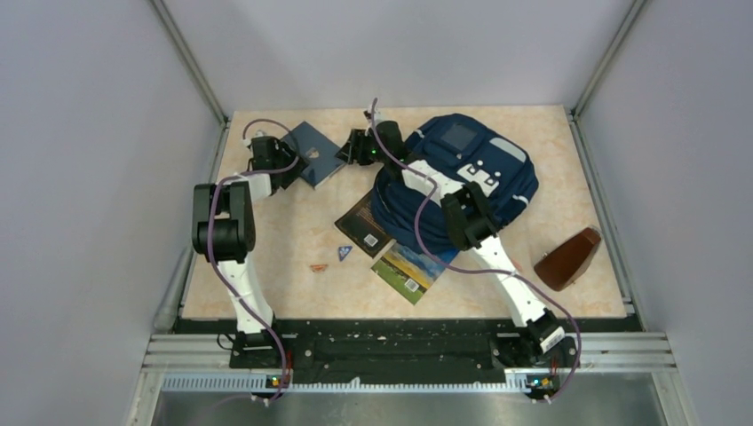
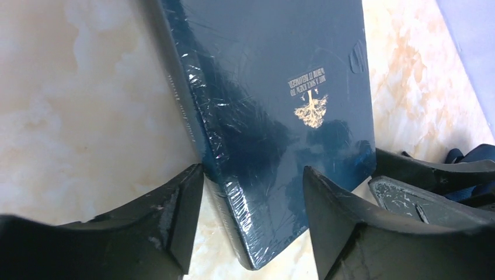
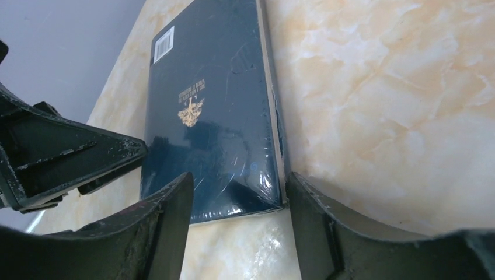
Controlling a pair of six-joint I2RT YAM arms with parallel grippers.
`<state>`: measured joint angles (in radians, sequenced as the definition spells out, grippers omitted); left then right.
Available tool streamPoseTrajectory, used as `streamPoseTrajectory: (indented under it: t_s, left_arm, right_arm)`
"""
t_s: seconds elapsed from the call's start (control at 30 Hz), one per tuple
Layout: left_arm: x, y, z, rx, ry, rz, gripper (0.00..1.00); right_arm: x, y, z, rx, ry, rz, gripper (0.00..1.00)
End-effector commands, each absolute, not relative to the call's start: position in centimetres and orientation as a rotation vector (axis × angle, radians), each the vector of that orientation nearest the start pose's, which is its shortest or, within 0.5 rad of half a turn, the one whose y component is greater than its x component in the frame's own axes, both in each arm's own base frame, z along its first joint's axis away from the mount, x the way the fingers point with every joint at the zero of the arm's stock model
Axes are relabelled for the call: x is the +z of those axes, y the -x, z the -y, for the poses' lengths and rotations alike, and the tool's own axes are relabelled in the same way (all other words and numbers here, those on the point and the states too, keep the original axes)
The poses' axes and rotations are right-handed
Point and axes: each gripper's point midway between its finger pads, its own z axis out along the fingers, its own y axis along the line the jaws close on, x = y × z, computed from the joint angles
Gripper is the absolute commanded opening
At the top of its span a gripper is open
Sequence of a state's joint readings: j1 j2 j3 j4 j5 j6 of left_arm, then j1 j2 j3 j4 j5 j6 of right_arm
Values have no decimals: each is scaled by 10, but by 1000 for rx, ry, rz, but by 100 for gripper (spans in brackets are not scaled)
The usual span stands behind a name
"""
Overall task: Pack the student bag
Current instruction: Pick up the book from the center of the board.
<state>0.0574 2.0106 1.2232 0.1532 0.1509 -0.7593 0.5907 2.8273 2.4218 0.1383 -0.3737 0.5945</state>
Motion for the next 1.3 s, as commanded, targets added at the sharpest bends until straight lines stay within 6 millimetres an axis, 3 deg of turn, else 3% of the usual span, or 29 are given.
streamPoseTrajectory:
  t_s: [0.0,0.1,0.23,0.47,0.6,0.7,0.8,0.97,1.1,1.27]
  left_arm:
    - [59,-533,32,-606,755,-2106,63]
    - [55,-524,32,-592,739,-2127,52]
    - [50,-505,35,-593,730,-2158,43]
    - [54,-452,43,-595,728,-2159,40]
    - [48,-409,49,-595,729,-2182,41]
    - [53,-387,41,-532,720,-2181,44]
    - [61,-375,27,-420,718,-2181,49]
    - [72,-373,19,-363,694,-2181,62]
    - [67,-379,22,-383,689,-2206,68]
    - [54,-389,30,-474,694,-2241,69]
  right_arm:
    - [61,-538,-490,1208,379,-1970,54]
    - [59,-528,-488,1193,401,-1994,39]
    - [61,-505,-488,1188,445,-2023,27]
    - [66,-438,-485,1109,520,-2088,23]
    - [55,-391,-465,1079,494,-2154,23]
    - [59,-372,-451,1080,453,-2168,28]
    - [64,-374,-442,1035,442,-2186,38]
    - [58,-390,-438,1038,397,-2227,55]
    - [48,-403,-437,1012,362,-2267,66]
    - [38,-403,-447,1065,395,-2318,71]
